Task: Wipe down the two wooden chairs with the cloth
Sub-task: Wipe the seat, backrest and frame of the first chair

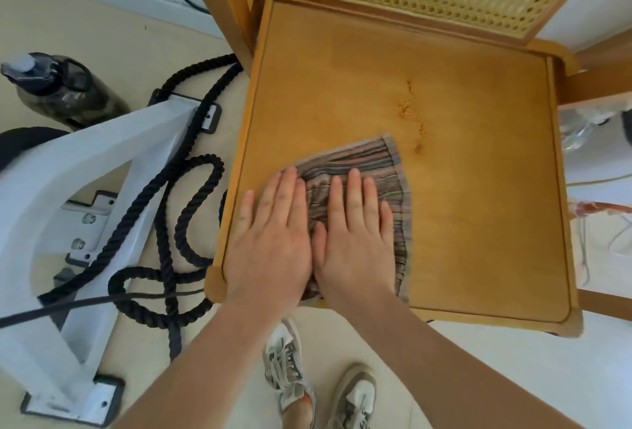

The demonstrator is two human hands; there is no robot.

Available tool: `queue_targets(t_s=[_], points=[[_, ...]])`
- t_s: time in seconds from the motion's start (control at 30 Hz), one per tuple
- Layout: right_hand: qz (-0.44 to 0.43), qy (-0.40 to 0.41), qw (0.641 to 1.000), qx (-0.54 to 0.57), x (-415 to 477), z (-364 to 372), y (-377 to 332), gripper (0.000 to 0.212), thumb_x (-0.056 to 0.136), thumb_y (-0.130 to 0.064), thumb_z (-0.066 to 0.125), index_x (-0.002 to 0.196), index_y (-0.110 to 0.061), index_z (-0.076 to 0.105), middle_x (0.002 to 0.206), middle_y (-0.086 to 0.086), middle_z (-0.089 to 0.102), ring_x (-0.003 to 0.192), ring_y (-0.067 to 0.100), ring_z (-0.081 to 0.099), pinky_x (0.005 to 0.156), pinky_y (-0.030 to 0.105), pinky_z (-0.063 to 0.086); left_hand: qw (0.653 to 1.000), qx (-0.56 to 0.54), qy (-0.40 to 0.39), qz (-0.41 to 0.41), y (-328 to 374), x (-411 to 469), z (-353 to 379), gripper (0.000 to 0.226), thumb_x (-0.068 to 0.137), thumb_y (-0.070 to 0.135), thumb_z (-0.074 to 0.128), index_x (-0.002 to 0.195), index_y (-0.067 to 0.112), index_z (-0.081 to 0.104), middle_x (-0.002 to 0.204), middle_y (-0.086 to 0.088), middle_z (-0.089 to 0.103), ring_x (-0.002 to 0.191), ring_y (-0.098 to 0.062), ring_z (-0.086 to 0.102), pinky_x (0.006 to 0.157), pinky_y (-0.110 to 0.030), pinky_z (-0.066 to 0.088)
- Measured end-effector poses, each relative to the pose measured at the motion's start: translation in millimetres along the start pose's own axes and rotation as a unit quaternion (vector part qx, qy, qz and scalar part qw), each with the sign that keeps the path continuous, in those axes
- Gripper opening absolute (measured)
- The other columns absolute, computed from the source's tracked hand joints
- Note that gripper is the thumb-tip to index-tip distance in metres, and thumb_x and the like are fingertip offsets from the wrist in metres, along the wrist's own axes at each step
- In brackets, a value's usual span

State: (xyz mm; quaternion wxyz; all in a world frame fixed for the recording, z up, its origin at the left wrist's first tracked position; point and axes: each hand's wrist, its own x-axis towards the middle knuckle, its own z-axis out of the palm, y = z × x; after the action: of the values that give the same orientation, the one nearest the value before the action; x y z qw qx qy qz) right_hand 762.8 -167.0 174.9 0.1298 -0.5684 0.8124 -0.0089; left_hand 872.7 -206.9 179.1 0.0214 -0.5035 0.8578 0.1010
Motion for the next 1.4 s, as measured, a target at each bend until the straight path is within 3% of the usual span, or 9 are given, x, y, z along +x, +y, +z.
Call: queue_targets(t_s=[0.1, 0.23, 0.43, 0.57, 0.73, 0.9, 1.2, 1.34, 1.4], points=[[-0.116, -0.044, 0.992, 0.020, 7, 8, -42, 0.059, 0.100, -0.043, 0.010, 0.154, -0.024, -0.006, 0.162, -0.002, -0.014, 0.148, 0.016, -0.015, 0.118, 0.042, -0.008, 0.997, 0.027, -0.004, -0.077, -46, -20, -5, 0.055, 0.100, 0.032, 0.032, 0.148, 0.005, 0.027, 0.154, -0.014, 0.027, 0.143, -0.026, 0.023, 0.116, -0.047, 0.017], [-0.174, -0.021, 0.984, -0.005, -1, 5, -13, 0.056, 0.102, -0.045, 0.020, 0.154, -0.027, 0.019, 0.163, -0.004, 0.012, 0.149, 0.014, 0.007, 0.120, 0.041, 0.007, 0.998, 0.008, 0.005, -0.067, -30, -16, -5, 0.059, 0.096, 0.030, 0.024, 0.148, 0.002, 0.024, 0.155, -0.017, 0.025, 0.144, -0.028, 0.020, 0.117, -0.046, 0.016], [-0.005, -0.016, 0.998, -0.053, -36, -9, 101, 0.060, 0.099, -0.050, 0.010, 0.155, -0.028, 0.012, 0.163, -0.004, 0.008, 0.149, 0.014, 0.005, 0.118, 0.043, 0.013, 0.996, -0.051, 0.006, 0.073, 77, 11, 13, 0.063, 0.096, 0.037, 0.013, 0.150, 0.005, 0.017, 0.159, -0.012, 0.013, 0.147, -0.025, 0.008, 0.118, -0.046, 0.013], [0.089, -0.008, 0.996, -0.023, -28, -9, 55, 0.060, 0.100, -0.045, 0.007, 0.154, -0.023, 0.001, 0.162, 0.002, -0.005, 0.149, 0.023, -0.003, 0.119, 0.049, 0.010, 0.999, -0.021, -0.021, 0.043, 53, 9, 10, 0.062, 0.099, 0.044, 0.004, 0.152, 0.014, -0.001, 0.159, -0.005, -0.011, 0.146, -0.020, -0.011, 0.118, -0.048, 0.003], [-0.077, -0.056, 0.995, 0.029, 1, 4, -32, 0.058, 0.100, -0.042, 0.008, 0.154, -0.026, -0.008, 0.161, -0.004, -0.017, 0.147, 0.016, -0.018, 0.118, 0.045, -0.009, 0.998, 0.010, -0.015, -0.054, -44, -6, -3, 0.060, 0.099, 0.039, 0.012, 0.151, 0.011, 0.015, 0.159, -0.008, 0.014, 0.146, -0.023, 0.013, 0.116, -0.050, 0.016], [-0.162, -0.032, 0.986, -0.025, -5, -1, 24, 0.057, 0.101, -0.045, 0.023, 0.154, -0.023, 0.022, 0.162, -0.003, 0.016, 0.149, 0.014, 0.012, 0.118, 0.043, 0.013, 1.000, 0.004, -0.017, -0.022, -15, -1, -2, 0.063, 0.097, 0.038, 0.014, 0.151, 0.005, 0.014, 0.158, -0.013, 0.012, 0.147, -0.027, 0.008, 0.118, -0.045, 0.009], [0.054, -0.049, 0.993, -0.096, -27, -45, 122, 0.066, 0.088, -0.050, 0.034, 0.150, -0.027, 0.030, 0.156, 0.001, 0.032, 0.133, 0.022, 0.035, 0.095, 0.049, 0.037, 0.991, -0.026, -0.028, 0.126, 85, 44, 12, 0.059, 0.099, 0.042, 0.026, 0.150, 0.014, 0.023, 0.159, -0.004, 0.015, 0.147, -0.019, 0.009, 0.117, -0.049, 0.017], [-0.062, -0.047, 0.995, -0.063, 3, -30, 62, 0.058, 0.096, -0.051, 0.025, 0.152, -0.036, 0.020, 0.160, 0.005, 0.021, 0.147, 0.024, 0.021, 0.110, 0.053, 0.025, 0.993, -0.049, -0.017, 0.103, 12, 24, 1, 0.053, 0.100, 0.043, 0.022, 0.149, 0.024, 0.027, 0.159, -0.001, 0.016, 0.147, -0.018, 0.009, 0.116, -0.049, 0.018], [-0.083, -0.050, 0.994, -0.046, 11, -13, 32, 0.056, 0.098, -0.053, 0.017, 0.152, -0.040, 0.012, 0.162, 0.006, 0.010, 0.150, 0.024, 0.009, 0.114, 0.054, 0.009, 0.993, -0.120, 0.007, 0.005, -22, 24, -6, 0.050, 0.100, 0.043, 0.023, 0.148, 0.028, 0.027, 0.158, -0.003, 0.018, 0.146, -0.021, 0.012, 0.116, -0.047, 0.016]])
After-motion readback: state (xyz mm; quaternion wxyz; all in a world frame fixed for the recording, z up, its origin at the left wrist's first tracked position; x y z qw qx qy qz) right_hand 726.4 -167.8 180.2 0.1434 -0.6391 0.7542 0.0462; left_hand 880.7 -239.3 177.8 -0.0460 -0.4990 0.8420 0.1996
